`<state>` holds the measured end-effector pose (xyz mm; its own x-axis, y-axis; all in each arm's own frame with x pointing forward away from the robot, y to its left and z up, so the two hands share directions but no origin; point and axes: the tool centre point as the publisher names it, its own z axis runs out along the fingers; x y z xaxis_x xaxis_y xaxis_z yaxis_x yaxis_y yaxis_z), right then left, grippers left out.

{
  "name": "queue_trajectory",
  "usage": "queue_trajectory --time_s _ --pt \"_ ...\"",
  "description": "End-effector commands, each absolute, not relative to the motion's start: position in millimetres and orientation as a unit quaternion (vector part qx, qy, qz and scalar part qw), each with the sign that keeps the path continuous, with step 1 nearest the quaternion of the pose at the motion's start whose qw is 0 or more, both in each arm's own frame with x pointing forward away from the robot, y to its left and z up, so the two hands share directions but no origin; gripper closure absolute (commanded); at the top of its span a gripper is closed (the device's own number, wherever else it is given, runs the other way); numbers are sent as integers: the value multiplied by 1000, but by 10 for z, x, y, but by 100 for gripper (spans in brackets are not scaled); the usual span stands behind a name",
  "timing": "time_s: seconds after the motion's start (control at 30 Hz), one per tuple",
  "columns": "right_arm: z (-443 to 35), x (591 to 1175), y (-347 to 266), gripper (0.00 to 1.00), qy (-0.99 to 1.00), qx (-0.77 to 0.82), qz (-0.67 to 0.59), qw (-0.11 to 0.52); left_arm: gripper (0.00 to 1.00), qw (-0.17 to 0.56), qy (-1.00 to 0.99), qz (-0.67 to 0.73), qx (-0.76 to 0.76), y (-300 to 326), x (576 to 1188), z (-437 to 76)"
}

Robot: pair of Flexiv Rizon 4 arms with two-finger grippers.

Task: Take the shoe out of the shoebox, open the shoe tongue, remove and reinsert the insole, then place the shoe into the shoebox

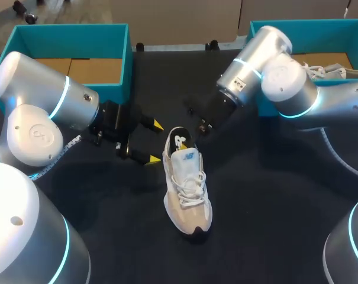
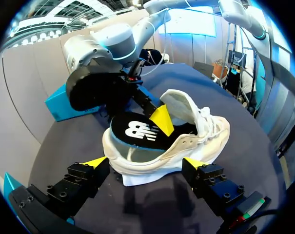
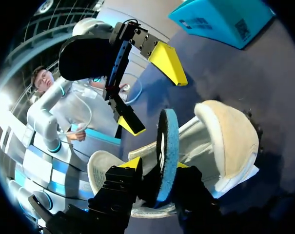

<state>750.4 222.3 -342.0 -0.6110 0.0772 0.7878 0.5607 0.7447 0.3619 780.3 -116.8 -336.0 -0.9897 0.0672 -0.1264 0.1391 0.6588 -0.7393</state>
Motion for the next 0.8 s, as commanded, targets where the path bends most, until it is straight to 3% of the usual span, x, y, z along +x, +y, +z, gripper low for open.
queue_trajectory --time_s 0.03,0.2,0.33,0.8 --pt "-3370 7548 2217 68 -849 -186 -298 395 0 45 910 -407 56 -1168 7791 -3355" --pt "-3424 7588 2240 75 -848 -180 -293 402 0 45 910 -407 56 -1168 7791 -3355" --pt "-3442 7617 2269 100 -849 -174 -283 412 0 45 910 -407 56 -1168 7791 -3355" --pt "-3573 7328 2194 100 -832 -178 -243 465 0 45 910 -407 56 -1168 7791 -3355"
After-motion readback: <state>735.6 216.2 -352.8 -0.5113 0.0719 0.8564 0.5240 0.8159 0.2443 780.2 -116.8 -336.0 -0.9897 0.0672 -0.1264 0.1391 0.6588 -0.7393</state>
